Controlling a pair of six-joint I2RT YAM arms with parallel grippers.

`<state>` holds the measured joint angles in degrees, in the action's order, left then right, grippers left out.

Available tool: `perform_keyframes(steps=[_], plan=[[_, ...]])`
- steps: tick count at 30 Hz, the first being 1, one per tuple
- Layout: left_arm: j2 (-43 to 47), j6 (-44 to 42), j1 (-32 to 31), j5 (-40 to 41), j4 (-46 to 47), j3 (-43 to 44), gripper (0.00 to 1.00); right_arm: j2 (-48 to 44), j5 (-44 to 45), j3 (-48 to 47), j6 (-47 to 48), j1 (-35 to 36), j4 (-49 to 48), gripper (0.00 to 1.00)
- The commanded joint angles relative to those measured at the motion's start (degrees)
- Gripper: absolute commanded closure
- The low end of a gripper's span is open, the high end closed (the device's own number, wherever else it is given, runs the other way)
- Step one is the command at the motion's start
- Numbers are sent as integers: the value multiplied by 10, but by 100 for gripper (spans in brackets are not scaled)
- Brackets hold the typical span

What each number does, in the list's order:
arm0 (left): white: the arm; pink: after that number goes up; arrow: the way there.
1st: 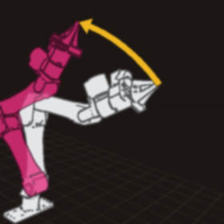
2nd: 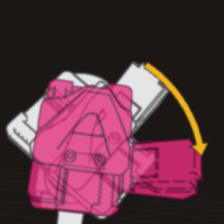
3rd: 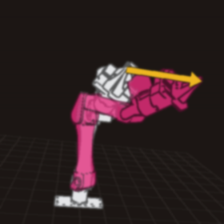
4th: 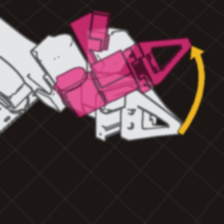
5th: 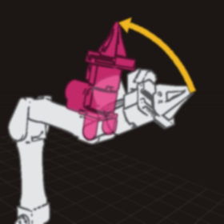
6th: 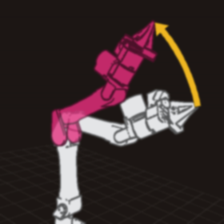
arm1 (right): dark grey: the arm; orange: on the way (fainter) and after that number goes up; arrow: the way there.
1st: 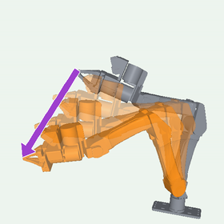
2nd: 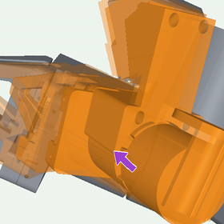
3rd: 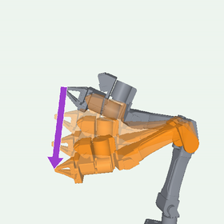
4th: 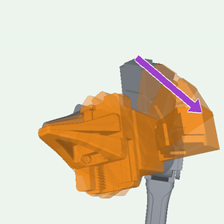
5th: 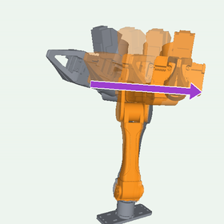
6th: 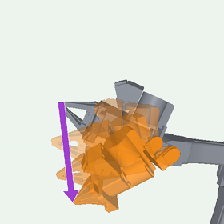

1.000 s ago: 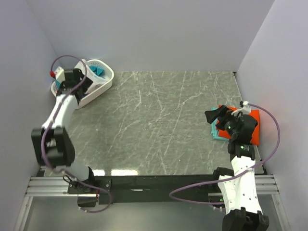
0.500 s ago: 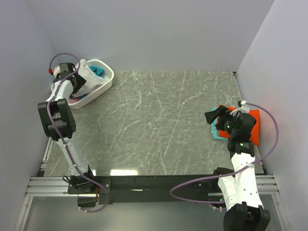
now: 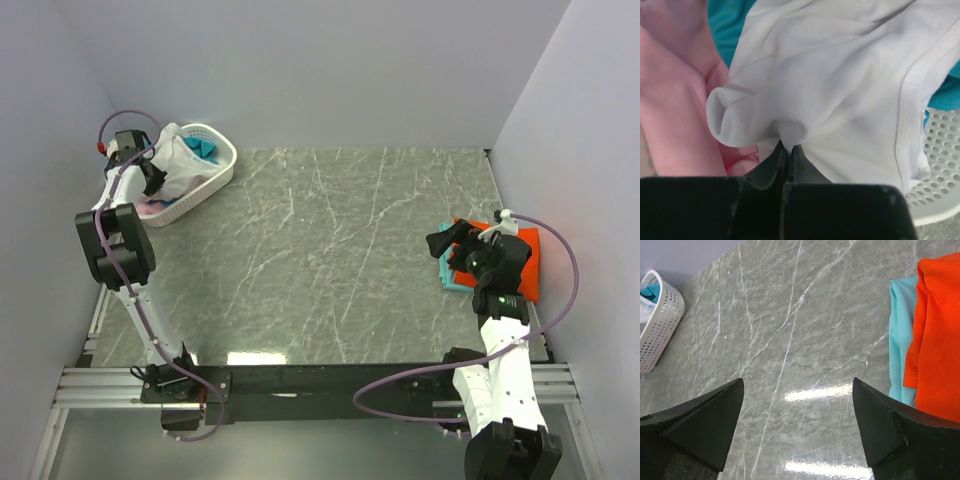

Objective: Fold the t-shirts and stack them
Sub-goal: Grab the tshirt from the pile, then move the tshirt to the center of the board

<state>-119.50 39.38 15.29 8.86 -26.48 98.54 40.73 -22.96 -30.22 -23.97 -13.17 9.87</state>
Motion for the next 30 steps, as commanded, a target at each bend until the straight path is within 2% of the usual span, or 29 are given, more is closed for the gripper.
perform_keyframes(steps=[1,6,15,22,25,27,29,30], plan=[[67,-13,0,-7,2,5,99,1,-2,-18,9,-2,-8,6],[114,-17,0,-26,2,2,99,-7,-4,-20,9,-2,-5,5],[269,-4,0,-54,39,-3,100,-23,28,-37,-19,-2,15,4],[385,1,-11,-152,86,0,100,-28,71,-91,-67,-2,67,2],[426,10,-39,-182,103,-2,99,-38,56,-92,-70,-3,60,0],[447,10,-61,-254,120,2,99,-49,14,-82,-59,-3,39,0],[458,-6,-123,-253,120,10,99,-56,-8,-74,-48,-3,32,0],[463,-15,-149,-223,113,24,99,-62,-9,-70,-45,-3,33,0]])
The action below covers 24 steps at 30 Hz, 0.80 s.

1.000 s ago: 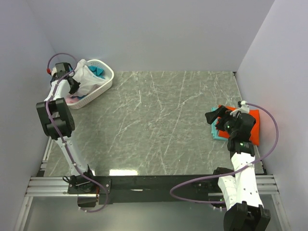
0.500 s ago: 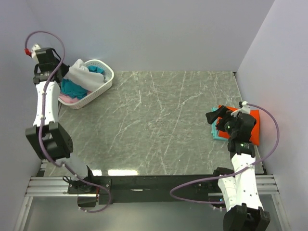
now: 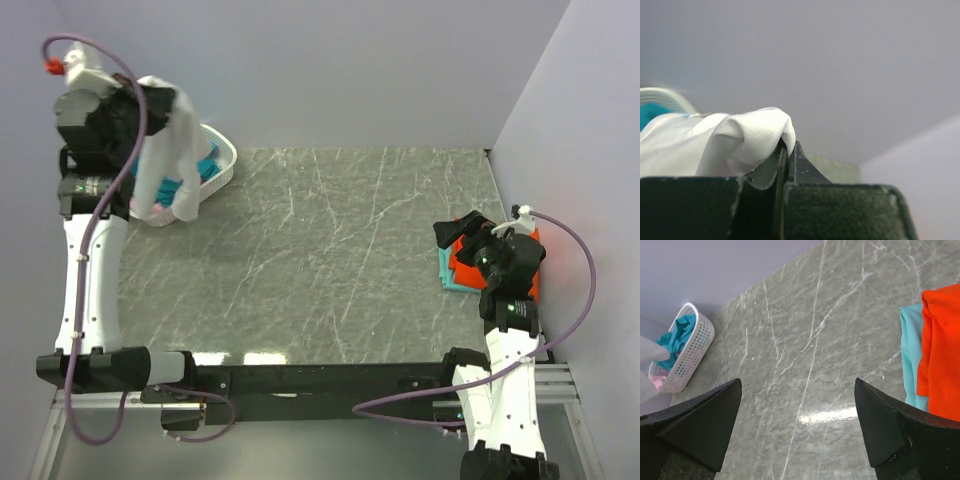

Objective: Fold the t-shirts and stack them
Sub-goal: Move the tshirt to the center of the board

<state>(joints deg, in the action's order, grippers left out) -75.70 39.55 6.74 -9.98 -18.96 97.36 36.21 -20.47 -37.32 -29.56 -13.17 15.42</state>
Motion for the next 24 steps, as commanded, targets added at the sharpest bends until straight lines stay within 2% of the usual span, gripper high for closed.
perform_keyframes(steps=[1,3,7,10,14,15,16,18,19,21,22,23,24], plan=[[32,-23,-120,-22,33,43,99,-19,-33,1,14,-3,-19,0],[40,-28,-168,-26,31,58,99,-28,-30,2,20,-2,-11,0],[63,6,-219,-40,52,41,99,-40,-19,5,18,-2,-10,1],[98,23,-266,-21,106,-40,99,-44,-5,12,19,-2,-11,1],[100,28,-302,47,76,-148,99,-34,-2,11,22,-2,1,1],[93,29,-304,52,68,-171,97,-31,-3,11,23,-1,1,1],[87,46,-304,79,41,-194,88,-27,-4,11,28,-1,3,1],[63,55,-304,98,21,-265,77,-15,-11,6,33,2,10,1],[52,69,-304,121,-11,-297,58,-4,-15,1,39,4,18,2],[20,78,-304,152,-41,-320,31,10,-10,-2,42,28,23,2],[13,85,-304,168,-52,-337,6,18,11,-9,49,43,27,1],[0,89,-304,206,-76,-345,1,36,31,-15,55,61,42,1],[-5,94,-303,221,-86,-350,1,45,56,-21,61,121,52,1]])
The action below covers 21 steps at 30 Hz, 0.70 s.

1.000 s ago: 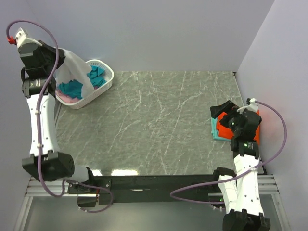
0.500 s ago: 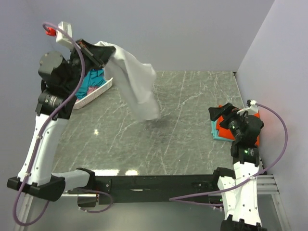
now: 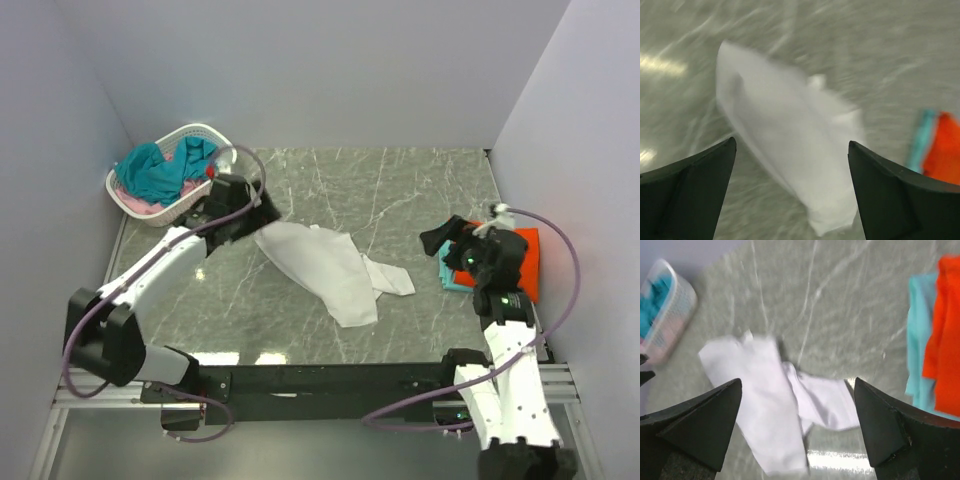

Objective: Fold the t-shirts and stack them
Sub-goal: Move the tshirt to the center of the board, then flatten the tshirt out

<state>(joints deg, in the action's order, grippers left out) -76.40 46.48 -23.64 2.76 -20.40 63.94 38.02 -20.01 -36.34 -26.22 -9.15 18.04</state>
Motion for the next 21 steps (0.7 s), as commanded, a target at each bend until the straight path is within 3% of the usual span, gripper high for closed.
perform_keyframes(steps=[1,2,5,13,21], plan=[[-1,32,2,106,-83,-26,1,35,88,-37,35,116,35,1],[0,36,2,117,-88,-34,0,54,143,-46,37,153,48,1],[13,45,7,122,-82,-80,1,83,185,-48,34,233,59,2],[92,71,32,84,-51,-225,1,115,166,6,-27,362,66,7],[153,86,32,64,-39,-280,1,236,199,22,-85,489,37,11]])
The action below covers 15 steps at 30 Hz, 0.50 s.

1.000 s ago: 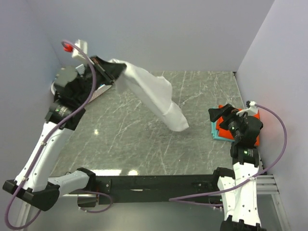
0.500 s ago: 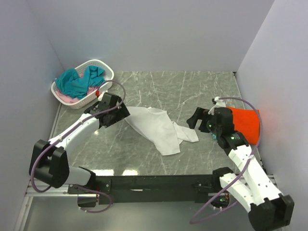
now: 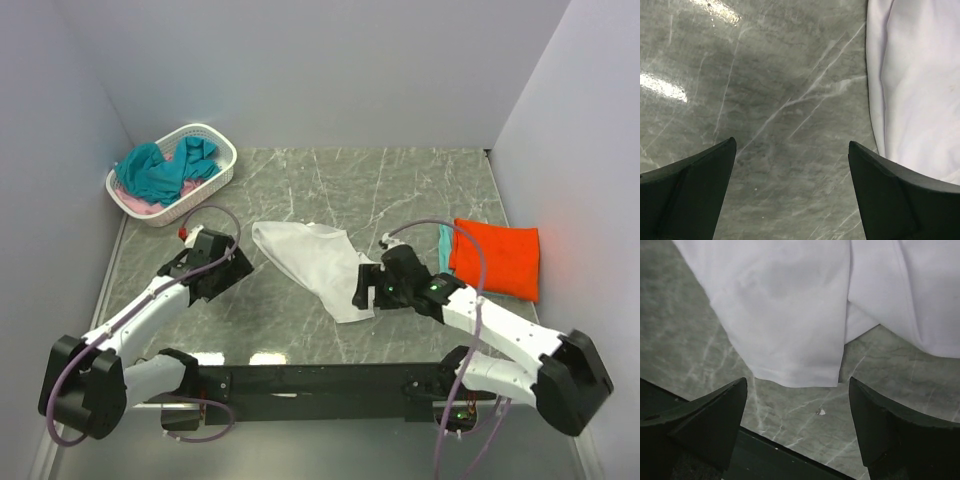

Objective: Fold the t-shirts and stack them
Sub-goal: Flatten the tshirt out

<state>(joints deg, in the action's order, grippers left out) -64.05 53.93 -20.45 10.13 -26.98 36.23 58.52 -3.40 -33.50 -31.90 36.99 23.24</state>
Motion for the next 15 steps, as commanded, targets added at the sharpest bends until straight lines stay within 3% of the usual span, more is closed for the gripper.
perform_keyframes(steps=[1,7,15], plan=[[33,13,0,-8,26,-6,1,41,52,-10,-32,32,-13,13],[59,14,1,5,11,-17,0,98,73,-8,-53,60,-14,22],[72,12,1,3,21,-25,1,142,97,2,-59,70,-44,27]])
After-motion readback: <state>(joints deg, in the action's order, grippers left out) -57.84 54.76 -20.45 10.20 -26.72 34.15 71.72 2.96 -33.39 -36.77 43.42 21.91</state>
